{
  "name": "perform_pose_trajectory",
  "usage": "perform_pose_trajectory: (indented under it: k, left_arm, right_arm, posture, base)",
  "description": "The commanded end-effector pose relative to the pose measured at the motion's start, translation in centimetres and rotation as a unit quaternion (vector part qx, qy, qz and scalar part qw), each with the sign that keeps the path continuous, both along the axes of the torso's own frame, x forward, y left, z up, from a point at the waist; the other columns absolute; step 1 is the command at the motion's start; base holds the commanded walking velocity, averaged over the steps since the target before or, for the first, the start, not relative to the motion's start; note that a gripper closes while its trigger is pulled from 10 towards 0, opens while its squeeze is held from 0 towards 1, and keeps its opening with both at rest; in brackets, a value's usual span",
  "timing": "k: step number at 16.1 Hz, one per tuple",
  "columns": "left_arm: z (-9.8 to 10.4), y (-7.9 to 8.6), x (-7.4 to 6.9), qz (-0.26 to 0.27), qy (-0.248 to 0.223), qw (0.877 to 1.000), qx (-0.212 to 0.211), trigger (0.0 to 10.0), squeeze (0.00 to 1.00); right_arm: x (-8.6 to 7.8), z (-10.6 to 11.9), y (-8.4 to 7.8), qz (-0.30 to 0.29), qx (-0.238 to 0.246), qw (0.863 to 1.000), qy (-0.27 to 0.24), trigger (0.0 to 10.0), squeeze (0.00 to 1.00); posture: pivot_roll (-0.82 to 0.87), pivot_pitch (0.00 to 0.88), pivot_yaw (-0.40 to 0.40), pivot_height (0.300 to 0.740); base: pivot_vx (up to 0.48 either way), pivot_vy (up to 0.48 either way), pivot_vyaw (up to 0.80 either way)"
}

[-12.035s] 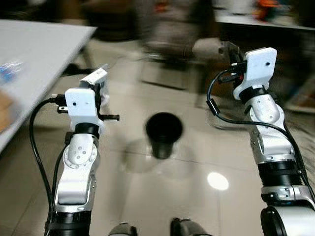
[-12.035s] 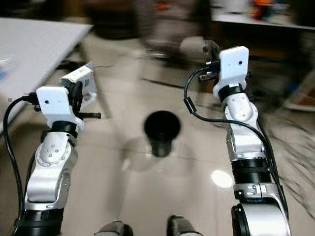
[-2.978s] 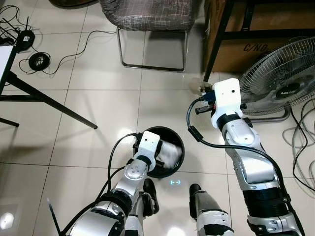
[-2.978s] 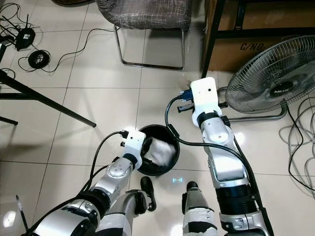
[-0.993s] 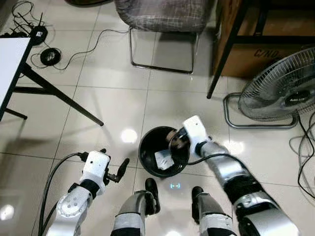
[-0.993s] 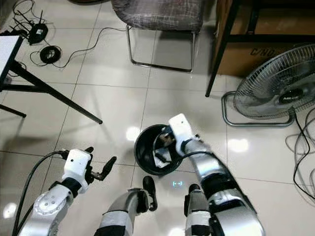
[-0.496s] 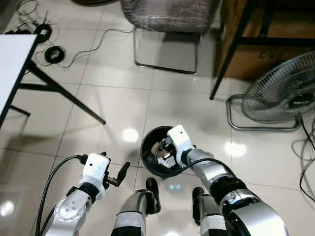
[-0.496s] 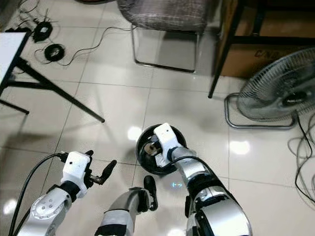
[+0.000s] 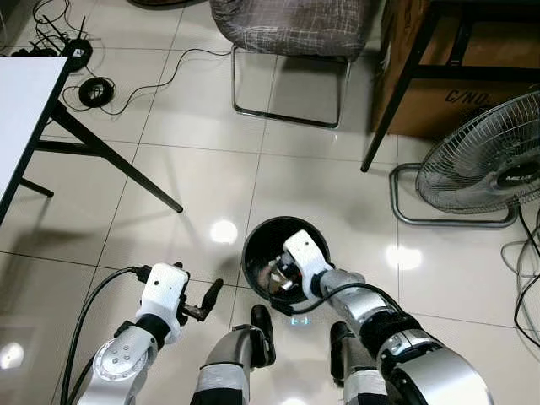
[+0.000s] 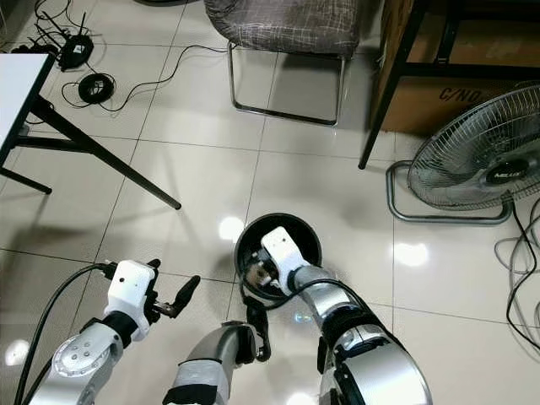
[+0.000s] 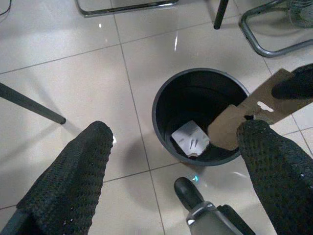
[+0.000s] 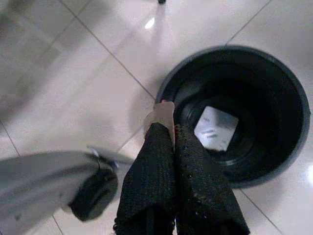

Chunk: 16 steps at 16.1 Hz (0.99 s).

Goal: Picking trash to rubbish bin

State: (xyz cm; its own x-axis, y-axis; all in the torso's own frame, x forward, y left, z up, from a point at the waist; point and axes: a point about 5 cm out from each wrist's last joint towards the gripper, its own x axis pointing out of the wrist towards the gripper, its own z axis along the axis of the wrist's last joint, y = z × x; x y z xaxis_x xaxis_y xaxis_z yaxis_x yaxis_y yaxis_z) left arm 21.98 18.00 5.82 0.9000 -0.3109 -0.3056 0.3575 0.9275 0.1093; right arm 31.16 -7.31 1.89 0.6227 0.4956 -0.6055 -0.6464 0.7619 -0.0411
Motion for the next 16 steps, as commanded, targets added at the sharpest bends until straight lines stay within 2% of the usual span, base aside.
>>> perform_pose_trajectory:
  k: [1, 5, 6, 7, 9, 16]
  left_arm:
    - [-0.5, 0.3, -0.6, 0.006, 0.015, 1.000, 0.003, 10.0, 1.00]
    - [-0.5, 0.3, -0.7, 0.006, 0.017, 1.000, 0.002, 10.0, 1.00]
    - [-0.6, 0.2, -0.7, 0.005, 0.019, 1.000, 0.002, 10.0, 1.00]
    - [-0.6, 0.2, -0.7, 0.005, 0.019, 1.000, 0.002, 10.0, 1.00]
    - [-0.7, 0.2, -0.8, 0.005, 0.020, 1.000, 0.002, 10.0, 1.00]
    - [-0.9, 0.3, -1.1, 0.005, 0.026, 1.000, 0.005, 10.0, 1.00]
  right_arm:
    - [-1.4, -1.6, -0.2, 0.003, -0.013, 1.000, 0.027, 10.0, 0.02]
    - [-2.0, -2.4, -1.1, 0.002, -0.035, 0.999, 0.037, 10.0, 0.02]
    - [-2.0, -2.5, -1.2, 0.001, -0.039, 0.999, 0.037, 10.0, 0.26]
    - [-2.0, -2.5, -1.3, 0.001, -0.040, 0.999, 0.036, 10.0, 0.26]
    - [-1.8, -2.3, -1.5, 0.000, -0.046, 0.999, 0.022, 10.0, 0.16]
    - [0.0, -1.1, -4.4, -0.069, -0.069, 0.995, -0.009, 10.0, 0.16]
  posture:
    - [-0.01, 0.359, 0.124, 0.740]
    - [-0.01, 0.358, 0.124, 0.740]
    - [-0.01, 0.358, 0.124, 0.740]
    - [-0.01, 0.358, 0.124, 0.740]
    - [-0.01, 0.358, 0.124, 0.740]
    - [-0.01, 0.368, 0.126, 0.740]
  base:
    - [0.000, 0.000, 0.00]
    - [0.000, 0.000, 0.00]
    - [0.000, 0.000, 0.00]
    - [0.000, 0.000, 0.00]
    - [0.000, 0.000, 0.00]
    - [0.000, 0.000, 0.00]
